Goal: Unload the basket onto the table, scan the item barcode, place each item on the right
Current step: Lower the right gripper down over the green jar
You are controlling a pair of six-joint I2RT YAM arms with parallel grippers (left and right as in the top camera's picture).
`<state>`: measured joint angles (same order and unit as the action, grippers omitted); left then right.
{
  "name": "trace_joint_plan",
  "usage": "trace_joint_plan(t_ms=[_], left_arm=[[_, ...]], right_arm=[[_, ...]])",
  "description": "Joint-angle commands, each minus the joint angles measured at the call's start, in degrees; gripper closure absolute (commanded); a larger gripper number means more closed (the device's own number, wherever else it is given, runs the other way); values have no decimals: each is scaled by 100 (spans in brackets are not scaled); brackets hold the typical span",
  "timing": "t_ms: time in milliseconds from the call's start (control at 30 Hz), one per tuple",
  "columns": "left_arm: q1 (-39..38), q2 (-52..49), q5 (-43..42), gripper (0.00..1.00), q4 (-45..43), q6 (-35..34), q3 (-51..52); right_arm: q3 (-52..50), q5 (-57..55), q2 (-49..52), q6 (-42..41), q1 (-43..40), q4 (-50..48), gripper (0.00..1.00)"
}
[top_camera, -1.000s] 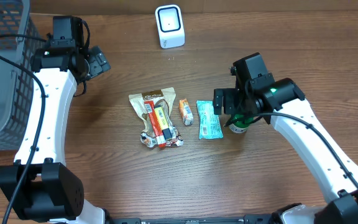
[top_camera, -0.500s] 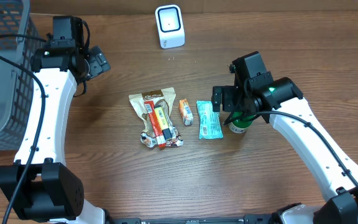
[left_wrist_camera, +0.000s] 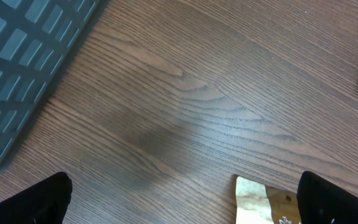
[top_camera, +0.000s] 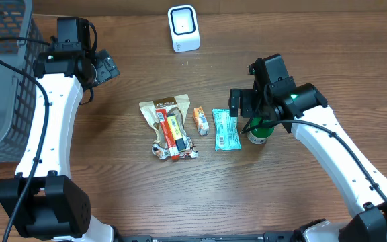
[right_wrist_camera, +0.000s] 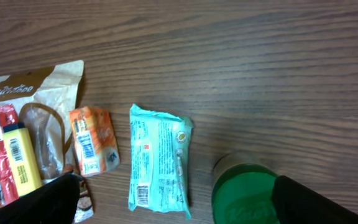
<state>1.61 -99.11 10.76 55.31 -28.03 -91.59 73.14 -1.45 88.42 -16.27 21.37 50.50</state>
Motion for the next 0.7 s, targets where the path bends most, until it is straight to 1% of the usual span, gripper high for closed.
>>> trace_joint_plan(t_ms=[0,300,567,667], left_arm=[[24,50,13,0,-4,125,-31],[24,50,13,0,-4,125,-31],[24,50,13,0,-4,122,-31],[24,50,13,0,-4,125,-31]], right_arm=[[-7,-323,35,9,-46,-90,0],[-7,-452,44,7,-46,-184,0],[-44,-476,50,2,-50,-61,0],[-44,-682,83,-175,-50,79,0]])
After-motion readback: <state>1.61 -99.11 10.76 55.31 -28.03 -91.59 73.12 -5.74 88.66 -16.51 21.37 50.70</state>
